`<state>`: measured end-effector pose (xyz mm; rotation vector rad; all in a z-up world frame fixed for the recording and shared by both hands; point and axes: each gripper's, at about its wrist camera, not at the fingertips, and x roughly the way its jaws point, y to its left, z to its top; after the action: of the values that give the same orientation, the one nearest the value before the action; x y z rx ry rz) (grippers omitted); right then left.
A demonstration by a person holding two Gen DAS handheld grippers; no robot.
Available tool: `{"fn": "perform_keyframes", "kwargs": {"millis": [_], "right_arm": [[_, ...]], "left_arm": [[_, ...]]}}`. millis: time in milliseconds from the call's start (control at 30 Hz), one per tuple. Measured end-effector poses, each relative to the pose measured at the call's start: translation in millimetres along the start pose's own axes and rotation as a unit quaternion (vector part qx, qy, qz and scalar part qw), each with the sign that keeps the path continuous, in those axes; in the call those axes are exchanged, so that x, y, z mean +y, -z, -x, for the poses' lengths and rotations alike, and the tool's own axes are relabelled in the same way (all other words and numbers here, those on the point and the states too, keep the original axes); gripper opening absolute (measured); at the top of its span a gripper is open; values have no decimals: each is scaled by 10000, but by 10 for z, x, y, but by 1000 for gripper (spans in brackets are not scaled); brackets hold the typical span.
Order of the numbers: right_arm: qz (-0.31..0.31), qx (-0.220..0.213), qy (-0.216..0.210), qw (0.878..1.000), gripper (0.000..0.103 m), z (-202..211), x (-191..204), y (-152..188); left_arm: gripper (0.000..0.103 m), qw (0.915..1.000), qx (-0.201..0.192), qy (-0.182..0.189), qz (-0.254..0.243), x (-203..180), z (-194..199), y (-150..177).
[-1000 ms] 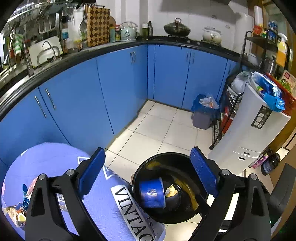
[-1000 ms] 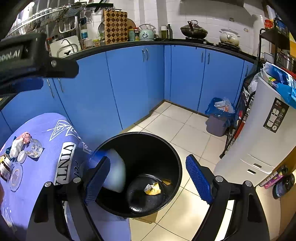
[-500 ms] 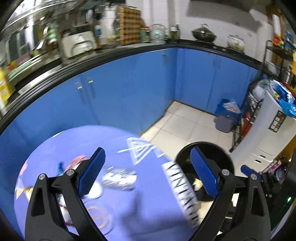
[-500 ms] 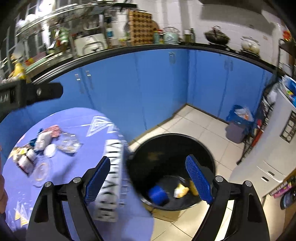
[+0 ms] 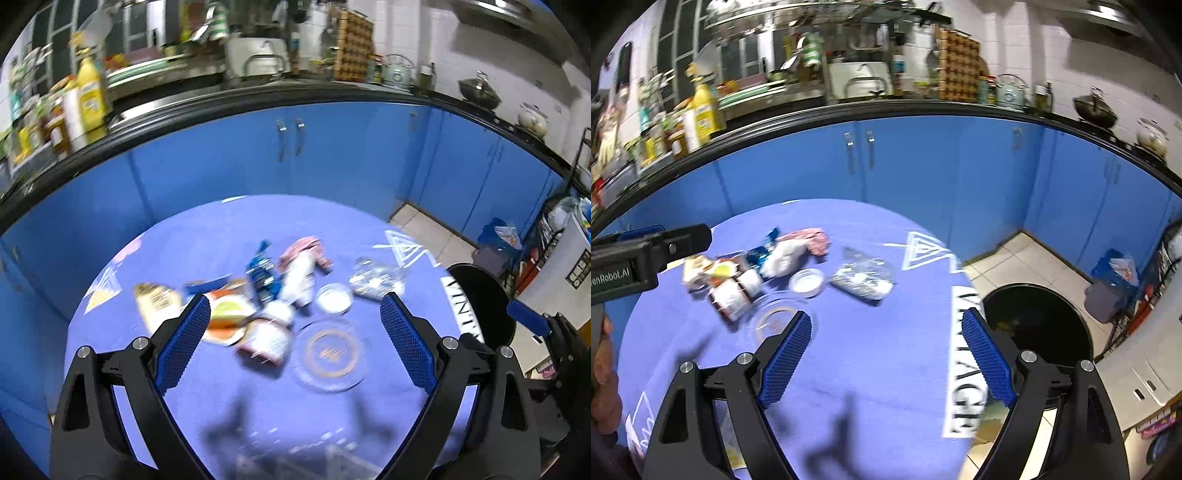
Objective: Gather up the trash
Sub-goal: 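Move both open tools back over the table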
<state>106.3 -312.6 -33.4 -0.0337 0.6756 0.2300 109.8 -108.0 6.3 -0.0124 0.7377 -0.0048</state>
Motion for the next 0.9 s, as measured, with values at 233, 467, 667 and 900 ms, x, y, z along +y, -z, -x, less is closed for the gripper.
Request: {"fn": "perform_keyframes", "kwargs": {"millis": [233,467,667,900], "right_arm": [[164,230,-295,9992,82,-136,369,31],[489,606,-521,9956,82,-380,713,176],[707,920,-639,9912,82,-576,865,324],[769,1146,-736,9877,82,-757,871,379]], "left_arm": [[92,9989,220,-129,385,551,-32,231],[92,9974,508,2,513,697,-169,442],[92,9961,763,227,389,572,-357,468],[92,9943,944,293,399,520,-559,440]]}}
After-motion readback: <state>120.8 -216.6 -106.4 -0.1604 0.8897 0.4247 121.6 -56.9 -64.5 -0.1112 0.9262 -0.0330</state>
